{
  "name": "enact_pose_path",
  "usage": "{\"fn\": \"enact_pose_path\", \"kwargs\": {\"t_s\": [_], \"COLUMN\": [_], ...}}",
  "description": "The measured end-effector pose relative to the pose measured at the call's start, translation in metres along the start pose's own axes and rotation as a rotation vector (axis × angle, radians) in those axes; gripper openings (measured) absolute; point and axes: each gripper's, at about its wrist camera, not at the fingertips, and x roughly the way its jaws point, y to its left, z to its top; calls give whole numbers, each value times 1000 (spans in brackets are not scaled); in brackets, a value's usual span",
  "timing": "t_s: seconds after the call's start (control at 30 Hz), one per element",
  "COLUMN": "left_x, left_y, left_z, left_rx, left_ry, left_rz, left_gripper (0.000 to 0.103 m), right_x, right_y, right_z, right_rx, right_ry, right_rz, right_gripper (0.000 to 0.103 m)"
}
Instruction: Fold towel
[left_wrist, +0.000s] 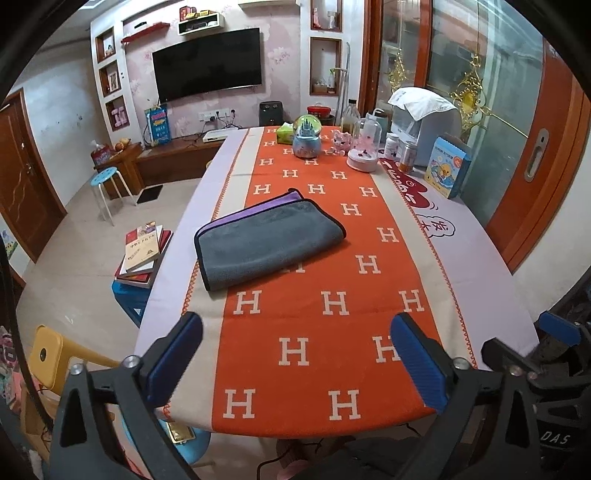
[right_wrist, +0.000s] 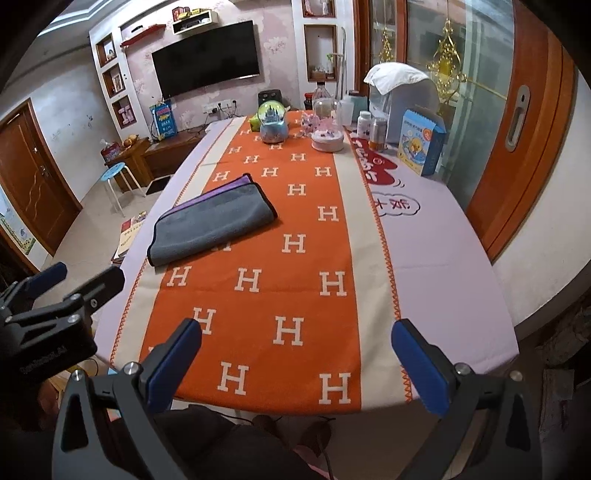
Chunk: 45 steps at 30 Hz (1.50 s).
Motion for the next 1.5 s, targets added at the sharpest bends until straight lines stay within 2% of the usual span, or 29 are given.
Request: {"fn": "enact_pose_path", "kwargs": {"t_s": [0.37, 1.5], "left_x": [4, 7], "left_y": [-11, -7], "left_z": [4, 0], "left_rx": [16, 19], "left_ry": [-8, -1], "left_rz": [39, 35], "left_gripper": [102, 102], "right_x": [3, 9], "right_y": [-5, 0], "right_z": [6, -1], "right_rx": [-14, -17], "right_ry": [-3, 25], "right_rz": [6, 12], "right_gripper": [103, 103]}}
